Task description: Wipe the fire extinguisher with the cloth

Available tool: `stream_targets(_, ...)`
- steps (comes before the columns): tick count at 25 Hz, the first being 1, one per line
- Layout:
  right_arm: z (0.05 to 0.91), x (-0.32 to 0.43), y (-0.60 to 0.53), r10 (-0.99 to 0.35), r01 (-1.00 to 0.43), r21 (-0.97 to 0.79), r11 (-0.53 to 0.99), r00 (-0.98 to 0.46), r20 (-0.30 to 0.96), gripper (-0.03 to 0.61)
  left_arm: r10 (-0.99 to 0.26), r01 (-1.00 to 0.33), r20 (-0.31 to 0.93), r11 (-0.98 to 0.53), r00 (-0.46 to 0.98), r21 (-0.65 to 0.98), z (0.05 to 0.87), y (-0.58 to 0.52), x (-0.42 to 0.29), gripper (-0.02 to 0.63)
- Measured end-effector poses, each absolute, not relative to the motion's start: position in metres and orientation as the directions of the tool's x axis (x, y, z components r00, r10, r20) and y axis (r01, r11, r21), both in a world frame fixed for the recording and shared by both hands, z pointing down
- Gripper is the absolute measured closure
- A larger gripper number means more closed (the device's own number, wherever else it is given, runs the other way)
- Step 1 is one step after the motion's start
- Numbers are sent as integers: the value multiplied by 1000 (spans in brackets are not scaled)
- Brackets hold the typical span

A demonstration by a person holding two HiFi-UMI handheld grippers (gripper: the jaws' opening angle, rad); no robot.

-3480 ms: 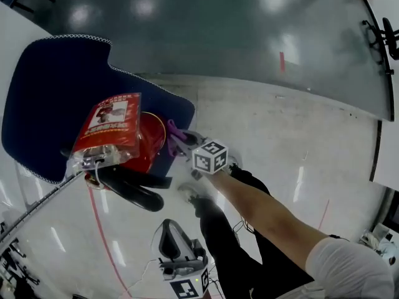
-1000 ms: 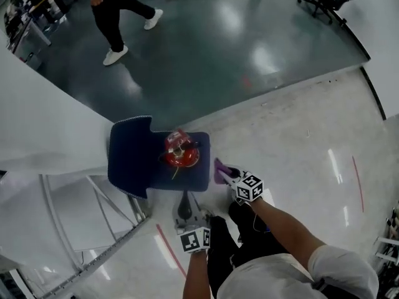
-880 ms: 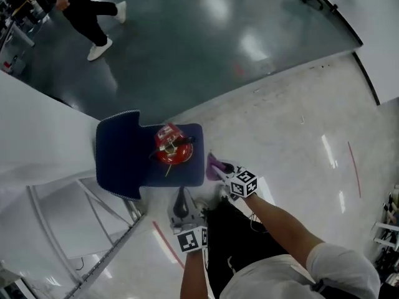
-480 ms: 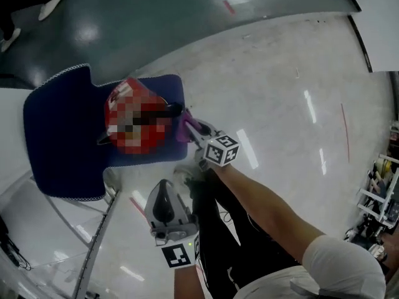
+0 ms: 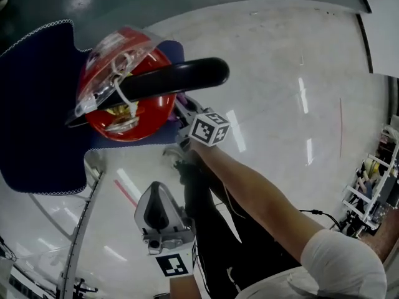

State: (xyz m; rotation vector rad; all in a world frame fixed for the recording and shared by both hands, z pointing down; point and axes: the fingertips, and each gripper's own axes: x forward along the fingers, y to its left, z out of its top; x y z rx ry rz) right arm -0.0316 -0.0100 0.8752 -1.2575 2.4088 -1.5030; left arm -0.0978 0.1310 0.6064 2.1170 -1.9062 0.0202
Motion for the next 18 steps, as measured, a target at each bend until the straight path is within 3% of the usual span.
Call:
stream_targets(8,815,-37,-6,-662,-535,-813,231,-699,272,520,-981,-971,172,-44,86,233,583,135,-101,609)
stream_targets(18,661,-34,-1,-711,-441,-864,243,-687,150,520,-992,-978,110,-44,68,205,475,143,-101,609)
